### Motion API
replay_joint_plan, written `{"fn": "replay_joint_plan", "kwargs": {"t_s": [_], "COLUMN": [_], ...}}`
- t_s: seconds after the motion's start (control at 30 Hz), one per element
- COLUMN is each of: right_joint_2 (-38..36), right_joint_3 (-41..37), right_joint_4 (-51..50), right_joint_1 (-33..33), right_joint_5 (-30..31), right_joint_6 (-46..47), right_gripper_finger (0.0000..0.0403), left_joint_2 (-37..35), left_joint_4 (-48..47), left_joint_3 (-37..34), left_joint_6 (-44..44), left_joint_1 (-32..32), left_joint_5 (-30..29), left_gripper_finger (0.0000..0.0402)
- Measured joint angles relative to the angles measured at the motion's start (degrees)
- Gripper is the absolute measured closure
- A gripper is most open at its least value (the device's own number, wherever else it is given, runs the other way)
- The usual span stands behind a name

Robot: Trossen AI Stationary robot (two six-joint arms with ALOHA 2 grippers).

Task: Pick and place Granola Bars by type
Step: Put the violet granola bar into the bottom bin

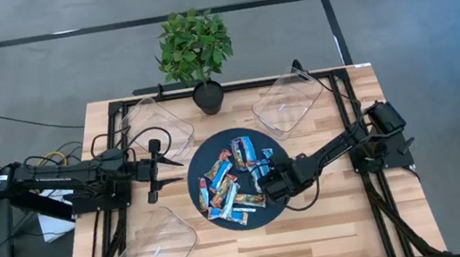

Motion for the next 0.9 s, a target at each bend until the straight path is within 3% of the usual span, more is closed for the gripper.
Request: {"fn": "replay_joint_plan", "kwargs": {"t_s": [0.53, 0.9], "right_joint_2": [0.0, 0.0], "right_joint_3": [0.02, 0.02], "right_joint_4": [-0.02, -0.05], "right_joint_1": [0.0, 0.0], "right_joint_5": [-0.3, -0.06], "right_joint_6": [0.0, -2.9], "right_gripper_finger": [0.0255, 0.0319], "left_joint_2": [0.01, 0.0], "left_joint_4": [-0.07, -0.33], "left_joint_3": [0.0, 0.0], "left_joint_6": [0.0, 0.02], "left_joint_1": [0.0, 0.0], "left_joint_5": [-0.02, -0.3], "left_gripper_finger": [0.0224, 0.0224]}}
